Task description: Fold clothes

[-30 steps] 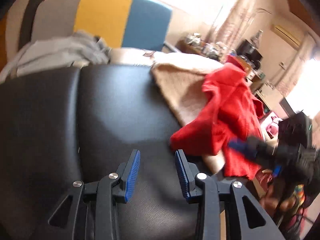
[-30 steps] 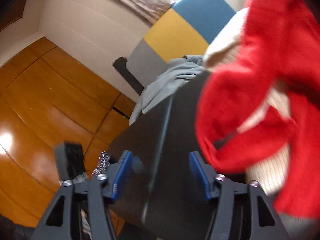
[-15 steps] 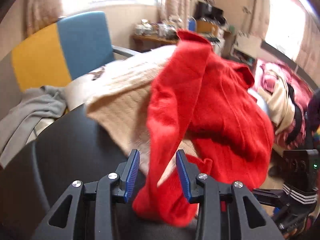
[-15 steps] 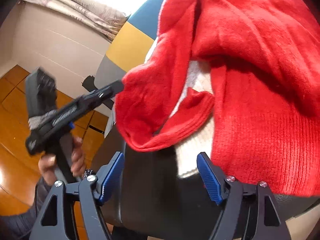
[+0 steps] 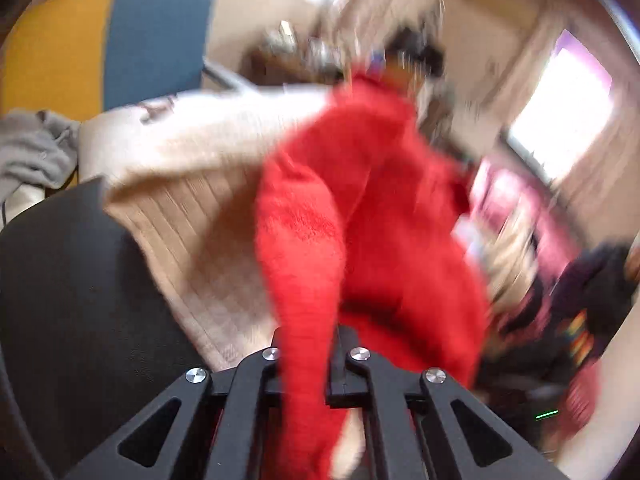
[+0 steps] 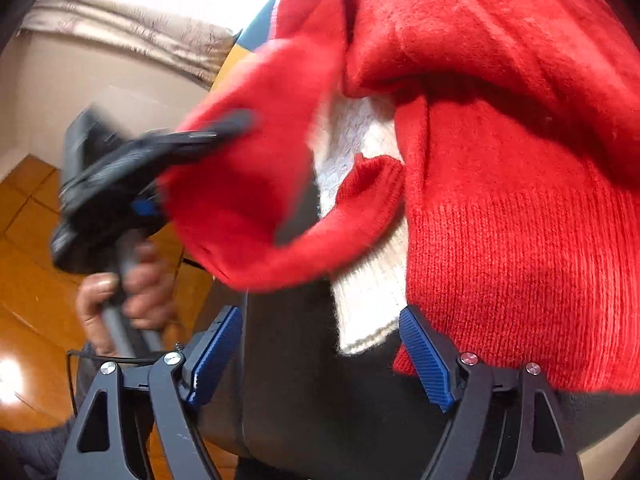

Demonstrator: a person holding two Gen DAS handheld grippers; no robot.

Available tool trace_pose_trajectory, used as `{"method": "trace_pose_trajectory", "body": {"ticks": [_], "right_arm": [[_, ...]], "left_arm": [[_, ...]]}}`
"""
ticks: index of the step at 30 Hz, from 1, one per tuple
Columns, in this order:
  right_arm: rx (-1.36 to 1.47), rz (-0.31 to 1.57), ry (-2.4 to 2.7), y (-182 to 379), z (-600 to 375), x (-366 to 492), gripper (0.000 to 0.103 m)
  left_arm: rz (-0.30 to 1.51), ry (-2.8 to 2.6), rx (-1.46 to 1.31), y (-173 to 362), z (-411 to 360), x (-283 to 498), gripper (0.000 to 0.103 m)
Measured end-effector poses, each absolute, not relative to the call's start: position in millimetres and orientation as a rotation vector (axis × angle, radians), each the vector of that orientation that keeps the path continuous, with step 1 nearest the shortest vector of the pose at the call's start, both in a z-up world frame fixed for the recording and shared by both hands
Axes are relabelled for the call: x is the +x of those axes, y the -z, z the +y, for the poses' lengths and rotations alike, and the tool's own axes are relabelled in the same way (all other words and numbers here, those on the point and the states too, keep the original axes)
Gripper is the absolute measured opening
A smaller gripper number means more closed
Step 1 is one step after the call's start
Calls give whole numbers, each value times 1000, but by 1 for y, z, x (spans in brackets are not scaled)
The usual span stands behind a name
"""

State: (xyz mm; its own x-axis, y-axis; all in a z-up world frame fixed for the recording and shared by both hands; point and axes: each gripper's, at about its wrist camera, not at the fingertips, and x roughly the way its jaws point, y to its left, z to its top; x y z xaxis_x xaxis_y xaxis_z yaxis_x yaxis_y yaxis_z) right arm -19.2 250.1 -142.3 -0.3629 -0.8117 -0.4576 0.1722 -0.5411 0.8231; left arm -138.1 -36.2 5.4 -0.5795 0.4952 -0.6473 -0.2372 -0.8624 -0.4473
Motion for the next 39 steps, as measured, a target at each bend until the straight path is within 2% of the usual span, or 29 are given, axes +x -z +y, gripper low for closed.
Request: {"method": "trace_pose_trajectory", "body": {"ticks": [8, 10, 14, 19, 23, 26, 29, 32, 36, 39], "right_arm": [[1237, -940, 1951, 132, 241, -18, 85], [1218, -924, 1960, 115, 235, -15, 85], [1193, -857, 1983, 114, 221, -3, 91], [1244, -829, 1983, 120, 225, 14, 91], [1316, -819, 1966, 131, 215, 18, 92], [1349, -790, 1904, 128, 203, 25, 92], [1339, -647, 1874, 116, 173, 25, 92], [1272, -477, 1896, 90, 150, 27, 92], [1179, -397, 1790, 59, 145, 28, 93], [1100, -340, 1681, 30, 141, 23, 93]], "left_arm": [[-664, -2544, -989, -49, -128, -51, 3], [-704, -2562, -1028, -33, -145, -25, 3], [-933, -2570, -1091, 8, -200, 20, 3], [-1099, -2674, -1144, 39, -271, 87, 3], [-1123, -2832, -1245, 52, -313, 132, 4], [-1145, -2953, -1325, 60, -342, 166, 10], [-1164, -3073, -1408, 67, -370, 201, 22], [-1025, -3129, -1512, 71, -370, 212, 29], [-993, -3045, -1647, 78, -367, 211, 29], [-849, -3028, -1671, 69, -358, 214, 29]]}}
